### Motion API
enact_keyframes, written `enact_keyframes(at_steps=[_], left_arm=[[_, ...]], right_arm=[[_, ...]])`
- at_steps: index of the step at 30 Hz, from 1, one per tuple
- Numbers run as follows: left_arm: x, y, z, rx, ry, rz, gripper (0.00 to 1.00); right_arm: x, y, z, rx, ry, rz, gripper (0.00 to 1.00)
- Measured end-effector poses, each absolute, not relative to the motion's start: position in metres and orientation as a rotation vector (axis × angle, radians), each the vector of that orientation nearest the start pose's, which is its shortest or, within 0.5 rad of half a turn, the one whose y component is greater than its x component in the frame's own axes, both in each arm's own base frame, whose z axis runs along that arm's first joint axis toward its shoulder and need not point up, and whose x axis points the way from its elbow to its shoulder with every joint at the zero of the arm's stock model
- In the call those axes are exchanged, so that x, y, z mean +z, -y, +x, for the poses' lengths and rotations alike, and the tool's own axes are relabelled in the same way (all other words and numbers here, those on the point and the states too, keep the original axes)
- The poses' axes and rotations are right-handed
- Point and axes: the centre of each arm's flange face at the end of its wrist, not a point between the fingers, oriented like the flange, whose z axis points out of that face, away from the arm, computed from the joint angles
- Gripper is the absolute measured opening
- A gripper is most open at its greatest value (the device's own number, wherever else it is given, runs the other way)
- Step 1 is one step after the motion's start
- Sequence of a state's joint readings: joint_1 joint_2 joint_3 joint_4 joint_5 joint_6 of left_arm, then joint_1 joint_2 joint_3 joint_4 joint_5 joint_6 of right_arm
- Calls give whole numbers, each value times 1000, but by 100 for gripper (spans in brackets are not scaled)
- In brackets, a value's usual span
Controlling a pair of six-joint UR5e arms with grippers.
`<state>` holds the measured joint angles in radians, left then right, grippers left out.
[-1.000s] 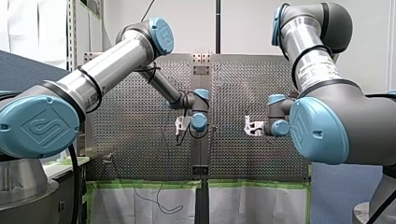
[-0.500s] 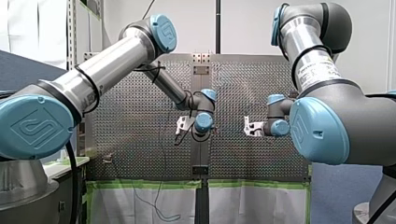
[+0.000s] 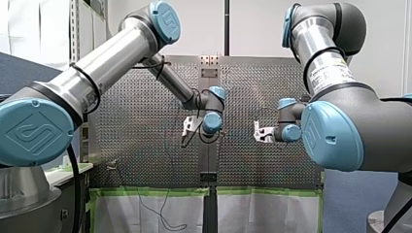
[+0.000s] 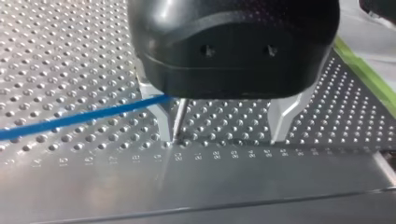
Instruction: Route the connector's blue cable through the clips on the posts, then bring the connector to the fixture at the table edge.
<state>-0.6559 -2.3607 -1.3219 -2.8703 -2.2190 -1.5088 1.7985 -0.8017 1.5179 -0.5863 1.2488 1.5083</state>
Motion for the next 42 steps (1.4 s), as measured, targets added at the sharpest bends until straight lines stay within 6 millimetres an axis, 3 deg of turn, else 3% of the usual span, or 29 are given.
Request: enact_keyframes(at_steps=[30, 42], left_arm=[[144, 521, 446, 60, -1773, 313, 100], [138, 524, 439, 18, -1774, 283, 100]], right_arm=[[98, 617, 310, 1493, 943, 1734, 1], [98, 617, 311, 1496, 942, 1734, 1]])
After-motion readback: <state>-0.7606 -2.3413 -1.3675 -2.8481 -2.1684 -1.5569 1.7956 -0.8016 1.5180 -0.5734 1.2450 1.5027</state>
